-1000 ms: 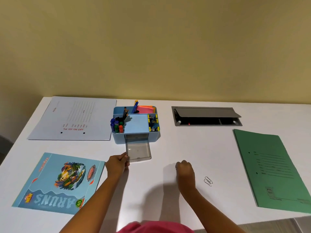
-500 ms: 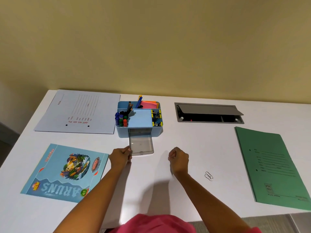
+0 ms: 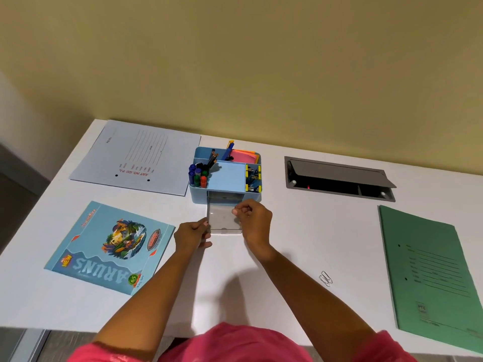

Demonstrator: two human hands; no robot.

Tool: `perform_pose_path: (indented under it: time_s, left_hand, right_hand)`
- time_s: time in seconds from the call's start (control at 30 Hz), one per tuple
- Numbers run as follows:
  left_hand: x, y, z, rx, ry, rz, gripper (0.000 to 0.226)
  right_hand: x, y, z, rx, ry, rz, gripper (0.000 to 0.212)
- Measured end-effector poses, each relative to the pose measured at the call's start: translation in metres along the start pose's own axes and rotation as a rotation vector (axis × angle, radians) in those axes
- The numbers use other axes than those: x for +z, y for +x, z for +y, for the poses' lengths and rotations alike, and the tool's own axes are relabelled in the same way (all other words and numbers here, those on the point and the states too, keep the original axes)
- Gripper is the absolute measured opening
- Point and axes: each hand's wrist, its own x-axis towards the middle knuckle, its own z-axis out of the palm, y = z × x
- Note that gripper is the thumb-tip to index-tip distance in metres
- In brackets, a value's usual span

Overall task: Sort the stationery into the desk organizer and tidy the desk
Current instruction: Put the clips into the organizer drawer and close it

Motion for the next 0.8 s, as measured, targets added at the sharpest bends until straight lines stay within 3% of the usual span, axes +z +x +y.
perform_pose_path:
  time_s: [0.6, 0.8]
  left_hand:
    - [0.002, 0.0, 0.0, -0.007, -0.006, 0.024, 0.023]
    - [0.002, -0.002, 0.002, 0.002, 0.017, 0.029, 0.025]
  right_hand:
    - [-0.016, -0.001, -0.007, 0.022, 0.124, -0.017, 0.009]
    - [-0.028, -0.005, -0.014, 0.061, 0.238, 0.092, 0.008]
